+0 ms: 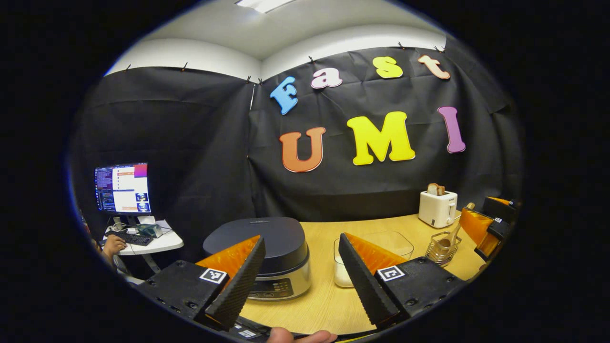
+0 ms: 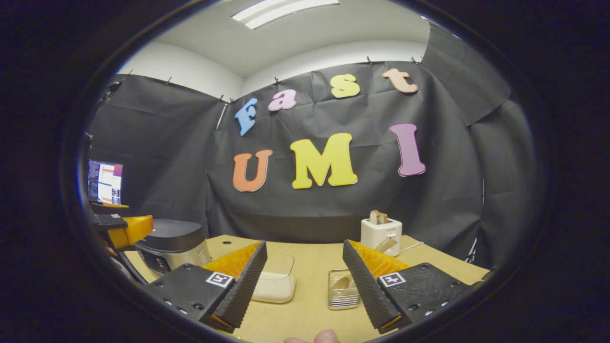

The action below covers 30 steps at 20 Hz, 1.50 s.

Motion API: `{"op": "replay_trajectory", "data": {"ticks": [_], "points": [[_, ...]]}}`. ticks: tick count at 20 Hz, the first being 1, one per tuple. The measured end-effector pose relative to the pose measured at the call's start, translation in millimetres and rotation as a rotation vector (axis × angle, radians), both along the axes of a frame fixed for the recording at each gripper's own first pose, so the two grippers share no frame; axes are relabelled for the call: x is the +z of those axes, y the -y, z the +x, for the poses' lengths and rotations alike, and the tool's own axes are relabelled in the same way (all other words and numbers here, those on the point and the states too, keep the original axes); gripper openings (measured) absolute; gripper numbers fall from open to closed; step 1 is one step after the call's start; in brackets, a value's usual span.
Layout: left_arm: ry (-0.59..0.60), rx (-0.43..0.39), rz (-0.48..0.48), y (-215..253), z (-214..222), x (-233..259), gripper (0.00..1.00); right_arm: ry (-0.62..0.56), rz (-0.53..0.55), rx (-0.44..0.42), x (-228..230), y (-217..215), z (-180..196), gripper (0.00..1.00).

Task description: Close the left gripper, press the button to open the rice cooker; take a wooden spoon from the chopstick holder with the right hand, scoop a spoonful of rice and pour it into the rice cooker, then put the wooden spoon back into the chopstick holder.

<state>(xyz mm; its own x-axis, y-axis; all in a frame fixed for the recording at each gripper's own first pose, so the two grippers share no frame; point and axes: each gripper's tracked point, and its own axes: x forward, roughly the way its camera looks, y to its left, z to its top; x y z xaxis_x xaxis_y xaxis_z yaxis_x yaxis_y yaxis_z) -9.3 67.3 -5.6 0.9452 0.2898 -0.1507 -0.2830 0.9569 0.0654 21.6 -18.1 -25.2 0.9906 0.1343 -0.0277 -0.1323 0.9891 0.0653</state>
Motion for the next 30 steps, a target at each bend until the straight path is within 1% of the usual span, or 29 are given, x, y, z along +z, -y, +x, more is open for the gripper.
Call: {"op": "replay_trajectory", "data": {"ticks": [1,2,4,6,7,10,11,12,13,15,16,19,21,23,26,27,28,30], "points": [[-0.015,0.013,-0.001,-6,2,2,0.98,-0.001,0.004,0.002,-2,3,1,0.94],[-0.035,0.022,-0.008,-14,4,0,0.98,0.002,0.012,0.003,-1,5,2,0.95],[-0.072,0.027,-0.026,-27,4,-1,0.96,0.008,0.031,-0.002,2,11,5,0.94],[-0.106,0.047,-0.055,-42,4,0,0.89,0.012,0.053,0.008,3,15,7,0.95],[-0.124,0.054,-0.067,-48,8,1,0.83,0.01,0.07,0.015,3,16,10,0.95],[-0.212,0.056,-0.09,-65,12,-2,0.77,-0.008,0.089,0.041,-1,15,13,0.96],[-0.227,0.079,-0.094,-76,13,0,0.71,-0.009,0.093,0.045,-2,16,14,0.96],[-0.247,0.085,-0.108,-83,14,0,0.65,-0.009,0.099,0.05,-2,16,14,0.96],[-0.276,0.08,-0.135,-84,17,-4,0.54,-0.007,0.103,0.054,-2,15,14,0.96],[-0.321,0.06,-0.195,-82,21,-10,0.45,0.001,0.101,0.059,-2,15,13,0.95],[-0.347,0.058,-0.211,-83,23,-13,0.42,0.006,0.097,0.06,-1,15,13,0.96],[-0.436,0.05,-0.248,-85,28,-28,0.15,0.011,0.097,0.067,-5,16,13,0.96],[-0.482,0.043,-0.265,-85,30,-38,0.06,0.013,0.111,0.066,-7,18,14,0.96],[-0.503,0.054,-0.268,-91,32,-42,0.03,0.007,0.131,0.076,-10,15,16,0.95],[-0.52,0.055,-0.284,-90,37,-46,0.03,0.003,0.127,0.075,-12,17,19,0.95],[-0.528,0.066,-0.287,-91,37,-47,0.03,-0.001,0.133,0.076,-14,17,20,0.92],[-0.535,0.084,-0.281,-95,36,-48,0.03,-0.005,0.14,0.077,-15,17,20,0.96],[-0.537,0.101,-0.302,-97,37,-53,0.03,-0.011,0.145,0.075,-14,20,22,0.95]]}}
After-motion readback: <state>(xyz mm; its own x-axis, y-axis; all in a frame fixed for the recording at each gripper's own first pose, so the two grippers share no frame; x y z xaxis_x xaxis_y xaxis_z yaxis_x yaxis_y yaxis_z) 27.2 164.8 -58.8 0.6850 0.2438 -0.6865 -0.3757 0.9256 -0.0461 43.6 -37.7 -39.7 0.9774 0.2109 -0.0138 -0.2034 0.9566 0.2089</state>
